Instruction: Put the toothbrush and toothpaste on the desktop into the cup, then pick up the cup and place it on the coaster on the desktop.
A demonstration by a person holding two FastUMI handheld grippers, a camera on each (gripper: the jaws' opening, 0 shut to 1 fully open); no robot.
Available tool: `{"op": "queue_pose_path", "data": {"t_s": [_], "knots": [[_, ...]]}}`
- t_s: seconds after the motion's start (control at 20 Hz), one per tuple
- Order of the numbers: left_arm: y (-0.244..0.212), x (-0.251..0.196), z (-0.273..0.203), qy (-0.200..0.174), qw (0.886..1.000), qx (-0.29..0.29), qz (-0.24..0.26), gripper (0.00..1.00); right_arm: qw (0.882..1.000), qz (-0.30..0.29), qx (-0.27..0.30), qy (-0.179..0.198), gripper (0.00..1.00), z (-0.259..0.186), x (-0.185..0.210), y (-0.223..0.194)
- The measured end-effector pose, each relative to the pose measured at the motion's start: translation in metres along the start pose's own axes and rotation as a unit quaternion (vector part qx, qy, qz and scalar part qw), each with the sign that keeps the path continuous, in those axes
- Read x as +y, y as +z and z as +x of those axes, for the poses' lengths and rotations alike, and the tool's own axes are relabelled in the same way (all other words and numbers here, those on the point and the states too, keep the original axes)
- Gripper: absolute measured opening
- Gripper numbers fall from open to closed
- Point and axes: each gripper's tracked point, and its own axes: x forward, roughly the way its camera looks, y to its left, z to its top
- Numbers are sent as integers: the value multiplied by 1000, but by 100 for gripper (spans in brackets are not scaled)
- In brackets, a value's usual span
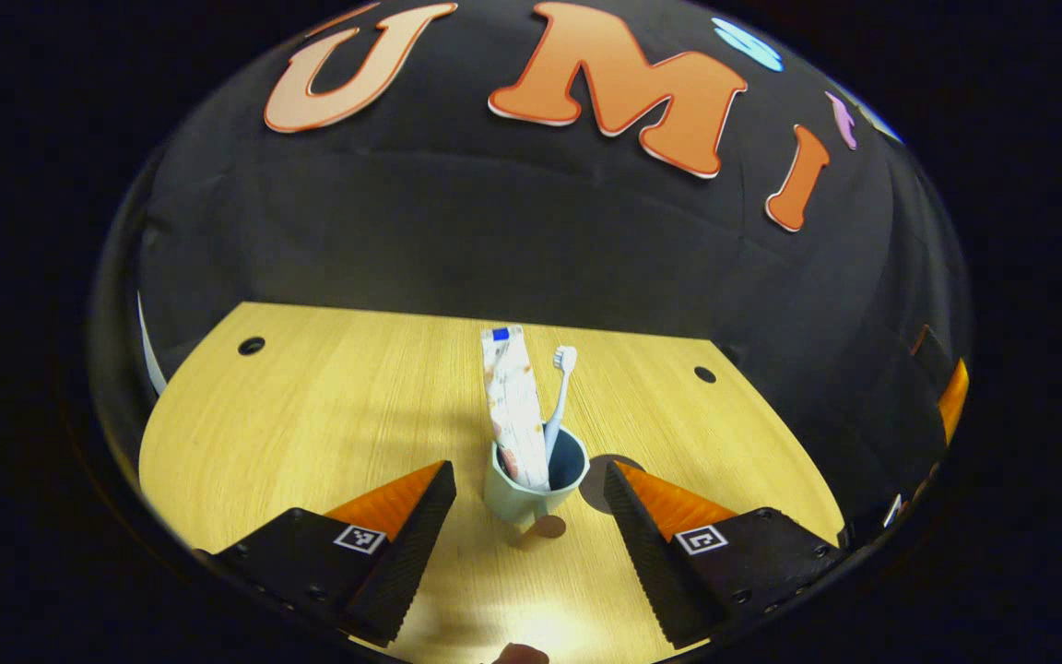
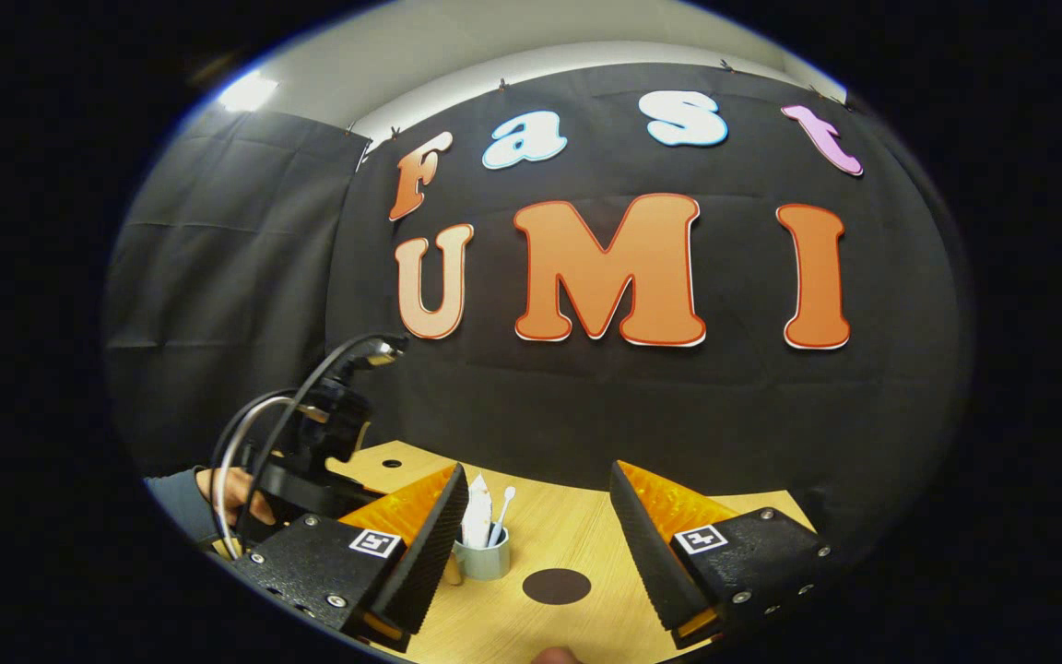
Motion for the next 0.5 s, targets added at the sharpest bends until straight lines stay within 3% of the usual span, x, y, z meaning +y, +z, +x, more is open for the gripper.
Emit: {"op": "queue_pose_path", "data": {"t_s": [0.5], "knots": [[-41, -8, 37, 51, 985, 167, 1, 97, 1000, -24, -13, -4, 94, -54, -17, 10]]}}
